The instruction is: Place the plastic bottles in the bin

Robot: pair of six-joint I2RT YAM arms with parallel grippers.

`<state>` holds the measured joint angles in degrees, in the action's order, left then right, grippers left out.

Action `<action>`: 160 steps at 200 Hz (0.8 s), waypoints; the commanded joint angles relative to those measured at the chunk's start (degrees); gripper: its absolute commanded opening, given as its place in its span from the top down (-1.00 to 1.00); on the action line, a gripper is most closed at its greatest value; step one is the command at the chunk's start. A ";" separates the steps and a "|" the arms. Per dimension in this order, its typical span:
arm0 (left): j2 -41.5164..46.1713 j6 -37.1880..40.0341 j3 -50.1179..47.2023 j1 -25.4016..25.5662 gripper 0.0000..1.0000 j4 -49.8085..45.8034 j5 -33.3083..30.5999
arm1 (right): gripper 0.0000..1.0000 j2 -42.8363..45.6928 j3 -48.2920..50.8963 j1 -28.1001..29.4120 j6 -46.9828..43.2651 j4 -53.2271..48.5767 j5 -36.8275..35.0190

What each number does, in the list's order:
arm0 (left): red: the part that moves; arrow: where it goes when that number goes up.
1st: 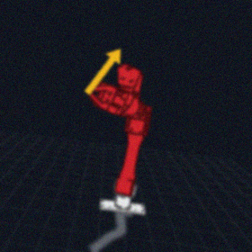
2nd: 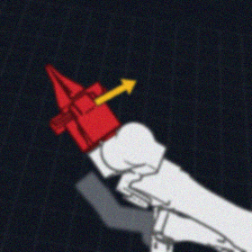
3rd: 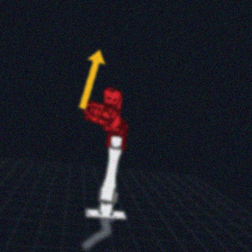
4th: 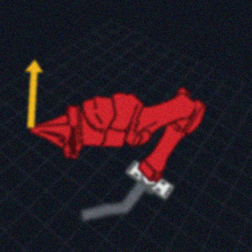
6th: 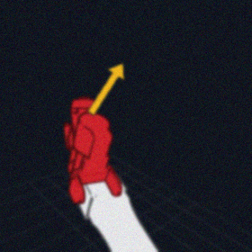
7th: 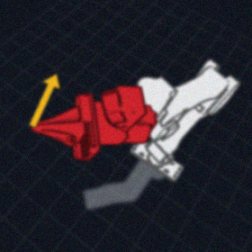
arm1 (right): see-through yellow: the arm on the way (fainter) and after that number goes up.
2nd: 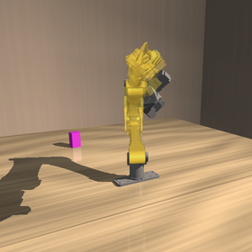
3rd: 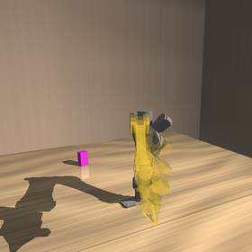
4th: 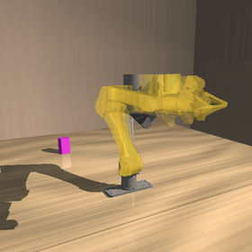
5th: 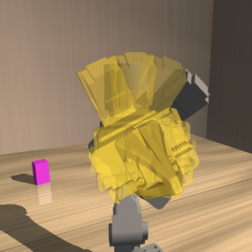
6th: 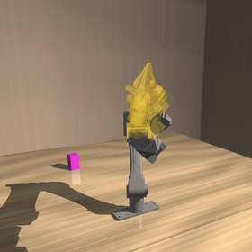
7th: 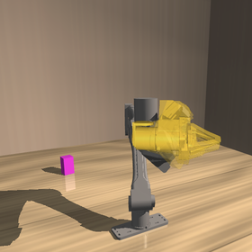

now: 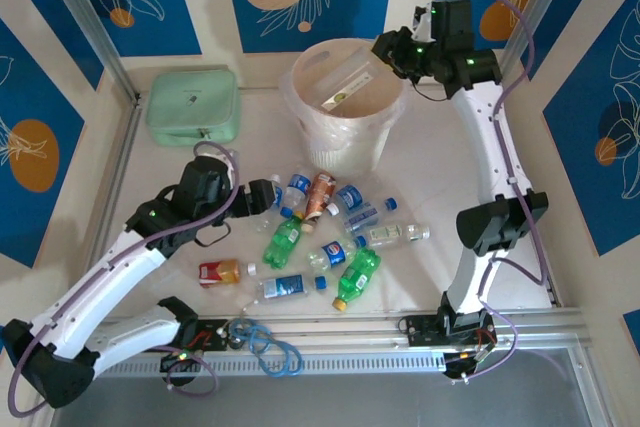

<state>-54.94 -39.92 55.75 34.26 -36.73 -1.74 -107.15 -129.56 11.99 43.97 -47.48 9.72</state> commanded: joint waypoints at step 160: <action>-1.05 -2.03 -1.25 -6.57 -0.68 -3.83 6.33 | 0.91 -12.13 -14.07 11.11 -5.32 -13.51 1.93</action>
<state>-55.48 -42.15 54.78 28.60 -38.63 4.05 -120.51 -144.31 20.91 37.89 -59.64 7.07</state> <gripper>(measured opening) 0.843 0.295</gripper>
